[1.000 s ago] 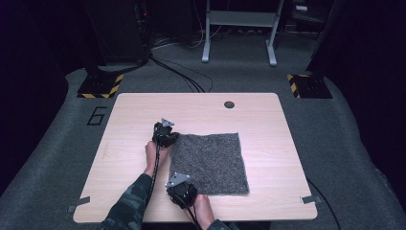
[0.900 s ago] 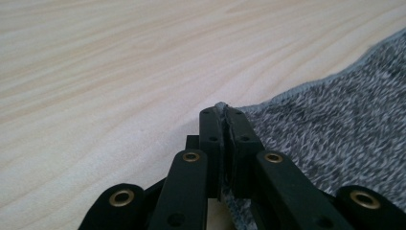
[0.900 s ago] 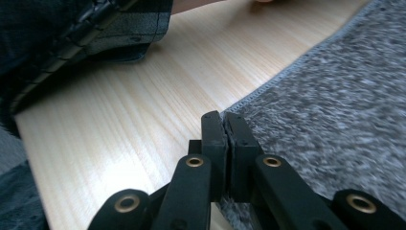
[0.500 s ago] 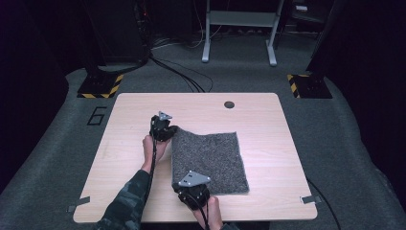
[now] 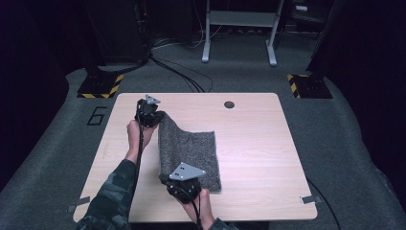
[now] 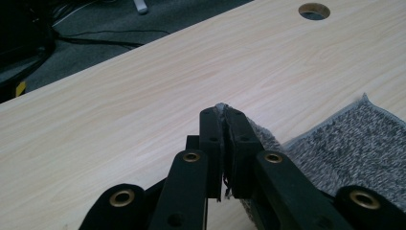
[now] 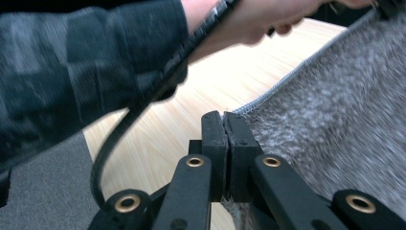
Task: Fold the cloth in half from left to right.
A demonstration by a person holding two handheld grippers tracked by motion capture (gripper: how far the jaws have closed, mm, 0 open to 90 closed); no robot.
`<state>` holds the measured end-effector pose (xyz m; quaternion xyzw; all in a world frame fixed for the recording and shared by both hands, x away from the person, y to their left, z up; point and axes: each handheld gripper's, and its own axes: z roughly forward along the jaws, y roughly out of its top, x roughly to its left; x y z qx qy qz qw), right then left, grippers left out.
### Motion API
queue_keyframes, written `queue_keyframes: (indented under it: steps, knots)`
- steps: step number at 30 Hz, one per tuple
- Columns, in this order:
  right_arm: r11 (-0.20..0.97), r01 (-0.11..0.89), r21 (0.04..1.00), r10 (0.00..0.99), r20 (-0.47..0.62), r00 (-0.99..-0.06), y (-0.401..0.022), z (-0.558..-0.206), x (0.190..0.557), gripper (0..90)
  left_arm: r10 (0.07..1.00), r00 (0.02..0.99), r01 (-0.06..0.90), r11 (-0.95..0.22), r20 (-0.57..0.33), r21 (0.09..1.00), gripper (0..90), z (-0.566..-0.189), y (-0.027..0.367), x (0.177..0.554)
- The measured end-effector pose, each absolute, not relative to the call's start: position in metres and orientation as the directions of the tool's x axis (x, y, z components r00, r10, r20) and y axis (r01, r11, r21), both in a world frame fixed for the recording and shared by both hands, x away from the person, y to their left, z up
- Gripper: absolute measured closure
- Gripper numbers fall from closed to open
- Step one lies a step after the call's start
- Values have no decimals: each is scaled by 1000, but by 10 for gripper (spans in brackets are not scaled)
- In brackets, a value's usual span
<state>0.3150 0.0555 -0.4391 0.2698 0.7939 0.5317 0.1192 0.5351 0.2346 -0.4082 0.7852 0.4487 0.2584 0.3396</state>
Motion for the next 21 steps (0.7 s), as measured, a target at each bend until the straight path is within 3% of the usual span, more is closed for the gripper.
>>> queue_keyframes:
  steps: [11,21]
  knots:
    - [326,384,864,637,99,-764,3,-465,314,886,845,530,524,-393,73,756,864,-435,169,544]
    - [360,458,813,687,101,-720,-25,-486,319,882,836,547,549,-396,43,736,864,-462,137,555]
